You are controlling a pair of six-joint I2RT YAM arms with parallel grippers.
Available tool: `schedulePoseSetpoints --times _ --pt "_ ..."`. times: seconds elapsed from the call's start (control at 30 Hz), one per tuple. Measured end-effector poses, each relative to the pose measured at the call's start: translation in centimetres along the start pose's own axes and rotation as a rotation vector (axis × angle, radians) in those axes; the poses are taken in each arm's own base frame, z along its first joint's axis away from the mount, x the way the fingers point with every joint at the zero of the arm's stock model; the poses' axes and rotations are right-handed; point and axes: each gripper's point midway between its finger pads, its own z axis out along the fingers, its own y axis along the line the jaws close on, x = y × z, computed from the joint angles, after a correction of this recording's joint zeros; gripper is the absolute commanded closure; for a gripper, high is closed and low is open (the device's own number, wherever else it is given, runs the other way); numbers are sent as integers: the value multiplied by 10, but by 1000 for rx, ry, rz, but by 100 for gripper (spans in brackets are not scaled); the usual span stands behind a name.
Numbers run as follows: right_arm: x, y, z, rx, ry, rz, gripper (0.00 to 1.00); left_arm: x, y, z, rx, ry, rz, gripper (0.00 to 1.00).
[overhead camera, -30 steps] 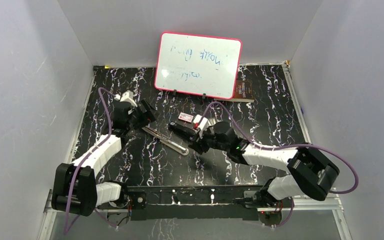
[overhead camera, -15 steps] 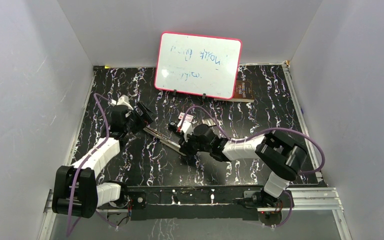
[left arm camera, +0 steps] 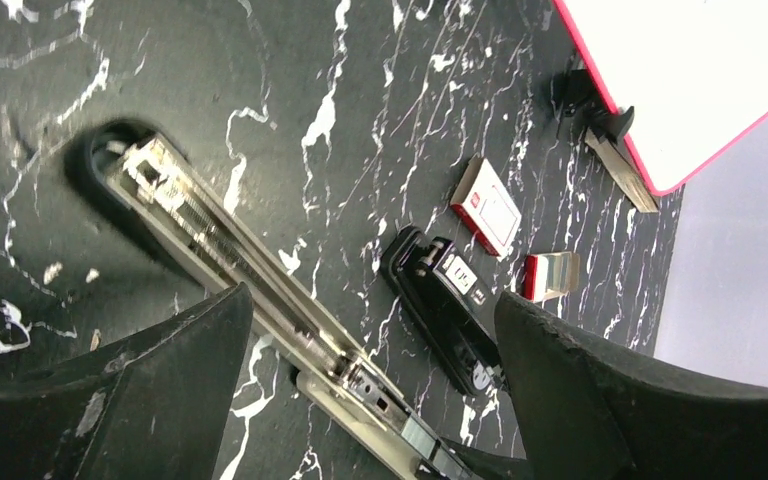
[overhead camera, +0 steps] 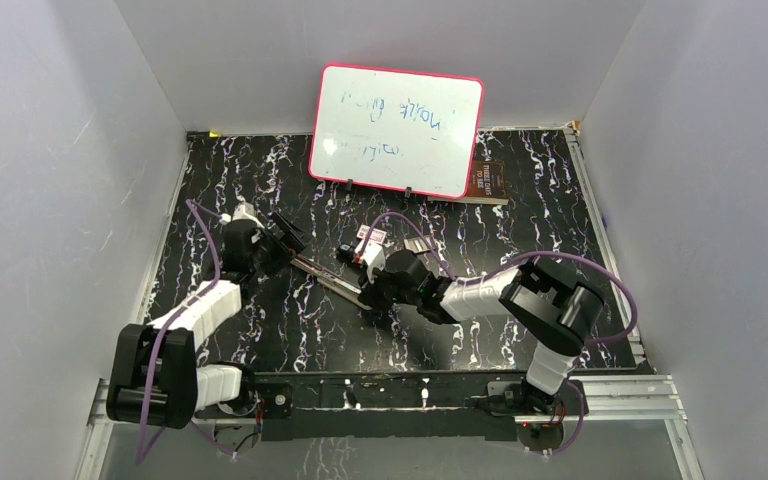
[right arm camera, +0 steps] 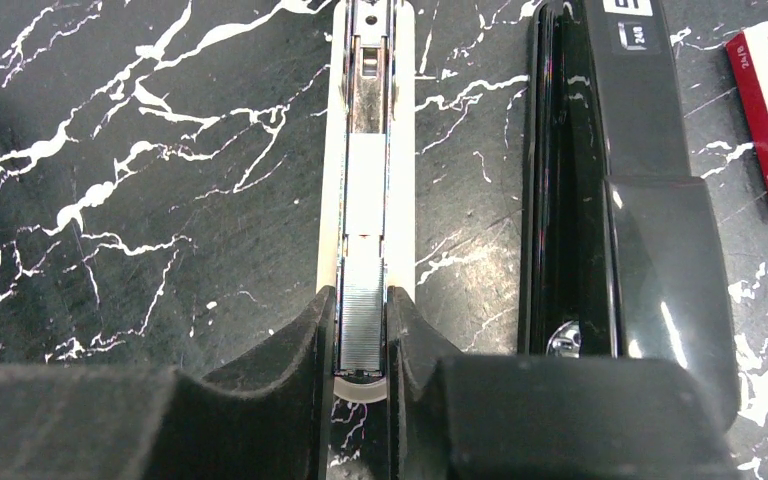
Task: Load the staples into the stapler
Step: Close the stapler at the center of the board.
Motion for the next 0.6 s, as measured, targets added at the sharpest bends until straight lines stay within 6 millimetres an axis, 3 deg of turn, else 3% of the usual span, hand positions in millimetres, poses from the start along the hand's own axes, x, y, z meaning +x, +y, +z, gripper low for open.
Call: schedulePoseSetpoints --times 0.27,0.4,0.6 --pt "-6 2 10 -13 -19 103 100 43 29 4 -7 65 -164 2" --pt "-9 5 14 -22 -21 160 100 39 24 10 40 34 -213 5" --pt "-9 7 14 -32 -19 198 100 32 17 28 106 1 -272 21"
